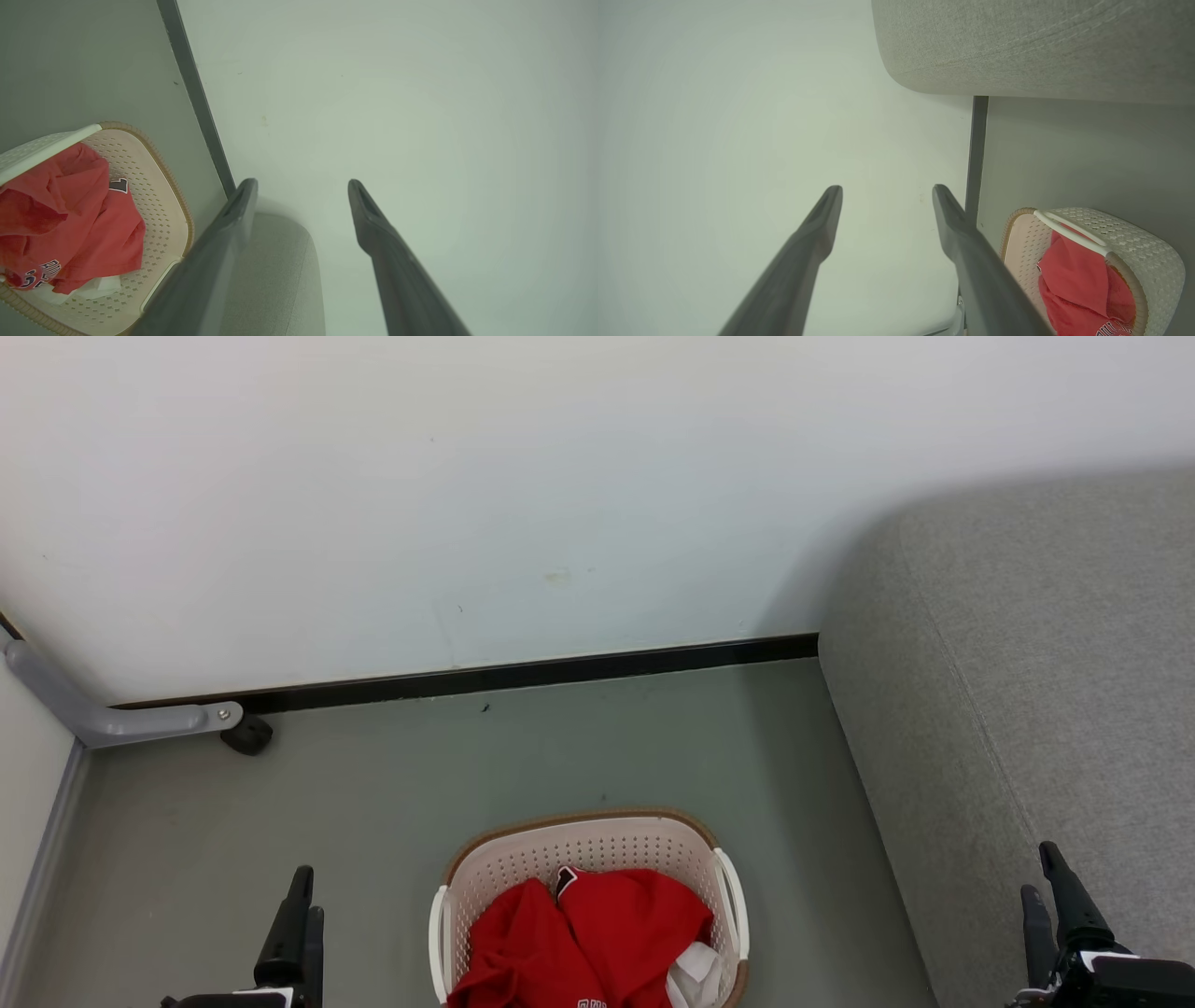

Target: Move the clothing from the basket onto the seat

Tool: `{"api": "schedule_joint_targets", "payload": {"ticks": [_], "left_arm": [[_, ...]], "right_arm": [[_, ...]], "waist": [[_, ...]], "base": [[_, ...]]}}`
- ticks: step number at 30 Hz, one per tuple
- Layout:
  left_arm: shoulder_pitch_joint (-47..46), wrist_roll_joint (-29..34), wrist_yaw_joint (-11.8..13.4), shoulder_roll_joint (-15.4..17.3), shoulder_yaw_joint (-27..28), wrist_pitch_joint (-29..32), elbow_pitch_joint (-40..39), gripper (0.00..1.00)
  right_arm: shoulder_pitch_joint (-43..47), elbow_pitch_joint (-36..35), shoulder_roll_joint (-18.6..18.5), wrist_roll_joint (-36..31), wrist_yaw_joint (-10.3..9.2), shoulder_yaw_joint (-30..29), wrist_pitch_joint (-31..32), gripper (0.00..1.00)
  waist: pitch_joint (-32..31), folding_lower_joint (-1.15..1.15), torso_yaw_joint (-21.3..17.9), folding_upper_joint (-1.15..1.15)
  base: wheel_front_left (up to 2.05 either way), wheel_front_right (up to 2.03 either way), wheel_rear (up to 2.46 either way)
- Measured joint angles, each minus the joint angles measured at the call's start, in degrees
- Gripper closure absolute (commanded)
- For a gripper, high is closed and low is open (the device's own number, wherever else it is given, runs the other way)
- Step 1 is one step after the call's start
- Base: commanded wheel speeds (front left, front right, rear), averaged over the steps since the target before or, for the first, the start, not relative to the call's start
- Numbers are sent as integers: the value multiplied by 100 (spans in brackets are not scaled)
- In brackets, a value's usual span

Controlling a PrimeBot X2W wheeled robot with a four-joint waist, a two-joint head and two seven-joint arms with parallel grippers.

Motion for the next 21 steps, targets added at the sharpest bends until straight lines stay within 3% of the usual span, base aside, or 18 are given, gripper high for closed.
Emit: {"api": "schedule_joint_targets", "payload": {"ticks": [11,21], "left_arm": [[1,29,0,1,-114,-214,-11,0],[0,352,0,34,-191,-426,-24,0]], "right_arm": [[-2,-49,-5,-230,0,197,-211,0],[-36,-109,-63,-913,0,335,-409,0]], "waist": [[-10,0,-13,0],[-22,0,-23,0]], "base": [[0,0,0],[0,0,0]]}}
